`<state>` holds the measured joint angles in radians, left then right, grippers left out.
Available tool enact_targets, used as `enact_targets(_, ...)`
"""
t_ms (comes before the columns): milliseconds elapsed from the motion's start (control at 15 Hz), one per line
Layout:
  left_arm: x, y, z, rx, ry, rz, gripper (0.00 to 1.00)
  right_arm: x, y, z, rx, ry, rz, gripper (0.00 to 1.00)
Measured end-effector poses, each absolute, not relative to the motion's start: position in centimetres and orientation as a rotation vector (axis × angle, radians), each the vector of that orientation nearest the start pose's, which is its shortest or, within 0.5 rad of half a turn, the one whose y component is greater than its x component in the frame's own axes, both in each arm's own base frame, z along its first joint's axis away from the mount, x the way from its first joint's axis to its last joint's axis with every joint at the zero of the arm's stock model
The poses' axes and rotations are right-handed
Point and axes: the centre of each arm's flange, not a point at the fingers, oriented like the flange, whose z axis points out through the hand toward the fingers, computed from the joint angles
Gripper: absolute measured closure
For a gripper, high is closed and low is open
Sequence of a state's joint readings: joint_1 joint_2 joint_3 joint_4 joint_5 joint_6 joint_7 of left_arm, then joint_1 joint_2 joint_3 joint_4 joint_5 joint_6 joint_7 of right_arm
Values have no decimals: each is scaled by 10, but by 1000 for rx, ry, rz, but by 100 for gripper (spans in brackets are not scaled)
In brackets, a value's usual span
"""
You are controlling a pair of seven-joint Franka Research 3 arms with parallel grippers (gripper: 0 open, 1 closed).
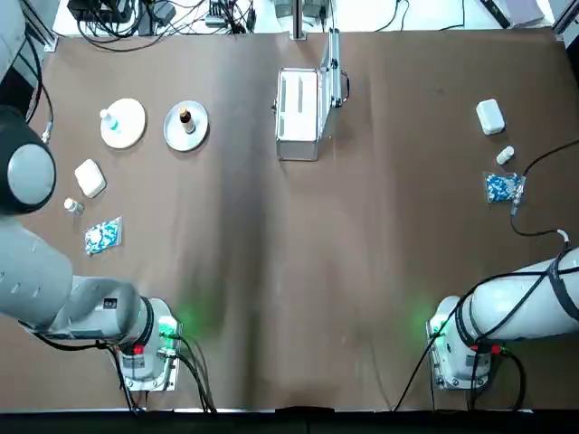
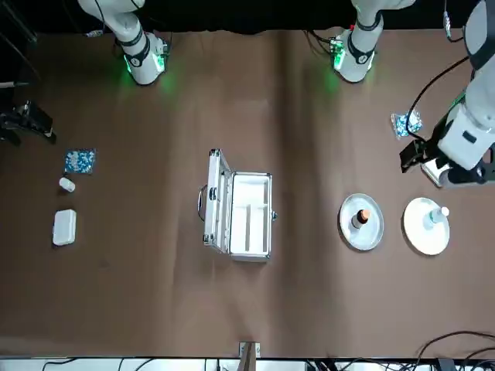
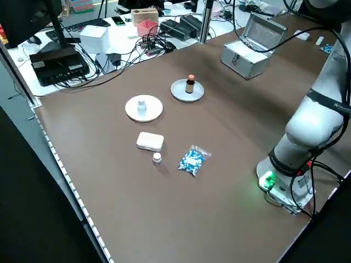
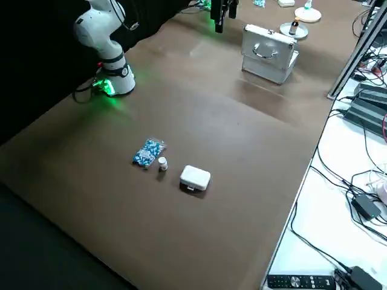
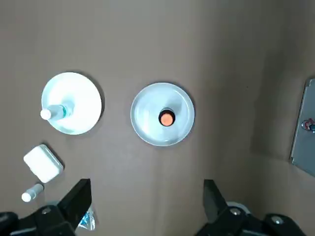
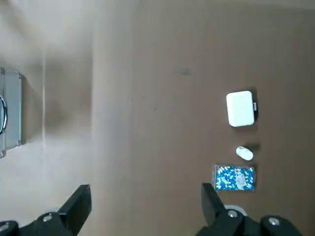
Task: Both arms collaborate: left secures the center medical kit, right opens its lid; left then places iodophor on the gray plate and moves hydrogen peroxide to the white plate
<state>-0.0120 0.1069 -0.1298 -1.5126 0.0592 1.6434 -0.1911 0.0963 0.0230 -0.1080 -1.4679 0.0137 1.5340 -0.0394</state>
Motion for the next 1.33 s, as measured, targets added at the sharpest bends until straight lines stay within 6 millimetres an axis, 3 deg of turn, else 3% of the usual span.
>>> enact_targets(267, 579, -72, 601, -3108, -62, -72, 0, 558, -4, 657, -3131, -44, -69, 1)
enact_targets(1333, 585, -70, 614, -3116, -72, -144, 0, 560, -8, 655, -3131, -26, -75, 1)
